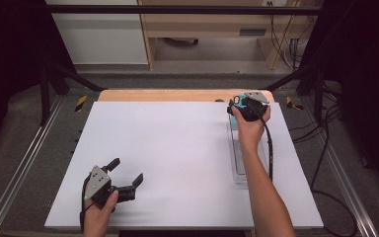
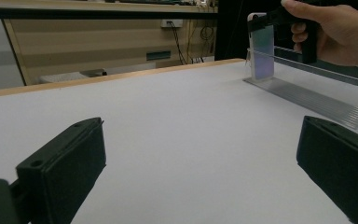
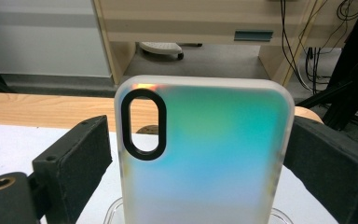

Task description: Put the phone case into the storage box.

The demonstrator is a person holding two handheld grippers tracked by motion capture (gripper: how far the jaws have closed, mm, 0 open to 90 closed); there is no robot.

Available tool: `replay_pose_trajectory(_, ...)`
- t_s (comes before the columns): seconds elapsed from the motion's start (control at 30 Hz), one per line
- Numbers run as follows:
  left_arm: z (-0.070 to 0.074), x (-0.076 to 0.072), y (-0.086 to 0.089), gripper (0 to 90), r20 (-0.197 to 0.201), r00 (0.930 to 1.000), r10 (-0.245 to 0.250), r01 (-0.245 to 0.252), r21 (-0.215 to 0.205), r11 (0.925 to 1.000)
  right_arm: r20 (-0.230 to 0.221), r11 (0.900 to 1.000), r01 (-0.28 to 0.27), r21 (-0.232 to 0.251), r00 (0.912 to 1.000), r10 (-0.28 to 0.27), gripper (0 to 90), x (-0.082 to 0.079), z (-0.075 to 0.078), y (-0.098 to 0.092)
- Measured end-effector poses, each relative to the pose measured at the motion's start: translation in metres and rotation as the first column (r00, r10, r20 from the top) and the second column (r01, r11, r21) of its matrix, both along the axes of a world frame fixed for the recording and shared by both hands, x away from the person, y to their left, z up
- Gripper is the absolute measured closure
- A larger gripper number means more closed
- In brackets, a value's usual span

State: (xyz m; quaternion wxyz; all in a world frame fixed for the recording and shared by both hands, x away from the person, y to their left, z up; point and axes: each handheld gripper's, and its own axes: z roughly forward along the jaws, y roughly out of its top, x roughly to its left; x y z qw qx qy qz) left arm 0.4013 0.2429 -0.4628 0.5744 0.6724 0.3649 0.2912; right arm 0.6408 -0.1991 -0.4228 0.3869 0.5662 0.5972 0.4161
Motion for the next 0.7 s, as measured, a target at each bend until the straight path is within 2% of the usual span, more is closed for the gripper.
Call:
replay_pose_trajectory(0.43,0.0,0.0,0.0,0.9,-0.002,1.0,0.0,0.0,0.0,1.0,0.003,1.0,-0.013,0.013,0.9999,0.013,5.7,-0.002,0.003,0.0)
replay_pose_trajectory(0.7,0.0,0.0,0.0,0.9,-0.001,1.0,0.005,-0.005,-0.002,1.0,0.021,1.0,-0.02,0.013,0.9996,0.019,5.4,-0.005,0.011,0.0)
